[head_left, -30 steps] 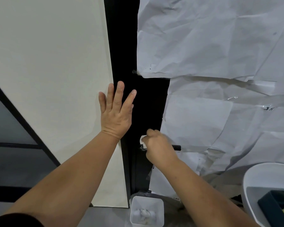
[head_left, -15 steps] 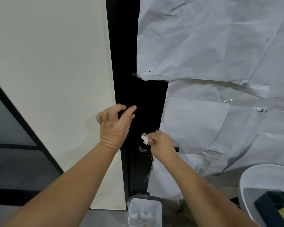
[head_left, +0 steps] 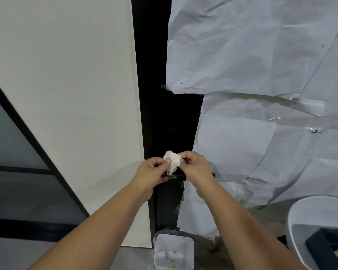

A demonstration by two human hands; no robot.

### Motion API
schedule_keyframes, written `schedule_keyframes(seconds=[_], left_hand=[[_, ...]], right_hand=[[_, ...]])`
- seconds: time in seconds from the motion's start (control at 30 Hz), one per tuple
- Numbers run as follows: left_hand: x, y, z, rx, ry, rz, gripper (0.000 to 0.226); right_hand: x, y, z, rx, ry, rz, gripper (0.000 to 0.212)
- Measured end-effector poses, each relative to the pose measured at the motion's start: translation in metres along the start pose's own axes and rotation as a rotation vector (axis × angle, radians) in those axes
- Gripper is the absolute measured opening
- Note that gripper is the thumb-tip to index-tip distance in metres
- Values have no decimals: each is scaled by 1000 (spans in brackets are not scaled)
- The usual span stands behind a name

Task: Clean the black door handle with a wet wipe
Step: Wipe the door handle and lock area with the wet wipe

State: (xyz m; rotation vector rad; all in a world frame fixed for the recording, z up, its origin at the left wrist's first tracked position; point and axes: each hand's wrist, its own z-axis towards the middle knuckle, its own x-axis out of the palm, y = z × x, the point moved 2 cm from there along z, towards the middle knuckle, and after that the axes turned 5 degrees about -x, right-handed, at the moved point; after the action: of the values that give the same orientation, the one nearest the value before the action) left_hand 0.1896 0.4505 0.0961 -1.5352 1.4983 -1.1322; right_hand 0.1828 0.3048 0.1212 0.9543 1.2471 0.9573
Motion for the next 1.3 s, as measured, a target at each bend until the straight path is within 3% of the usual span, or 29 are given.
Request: schedule_keyframes(seconds=[0.17,0.27,0.37,0.5,0.6,0.9,1.07,1.23,1.3], left_hand=[[-2,13,-3,-28,-329,4,14],[-5,30,-5,-97,-447,44,16],[6,34,1,-166,-334,-118,16],[26,23,11,-271,-73,-550,19],[31,23,15,-363,-29,-822,26],[34,23,29,-357,-77,-808,32],[25,28,18,-185,-134,-595,22],[16,16,9,471,-450,333,19],[16,8,8,657,-566,560,20]], right_hand=[[-8,-23,3,-181,-65,-666,18],[-7,-34,-3,-276,-52,-816,19],[-7,-34,-6,-325,-87,-822,16],[-9,-37,-5,-316,-77,-806,14],[-9,-39,-5,-324,-82,-787,13],[-12,-41,-2,-321,-41,-795,12],[-13,-43,-1,-326,-36,-790,12],[-13,-42,0,-330,-24,-780,13],[-13,-42,0,-333,-17,-789,14]])
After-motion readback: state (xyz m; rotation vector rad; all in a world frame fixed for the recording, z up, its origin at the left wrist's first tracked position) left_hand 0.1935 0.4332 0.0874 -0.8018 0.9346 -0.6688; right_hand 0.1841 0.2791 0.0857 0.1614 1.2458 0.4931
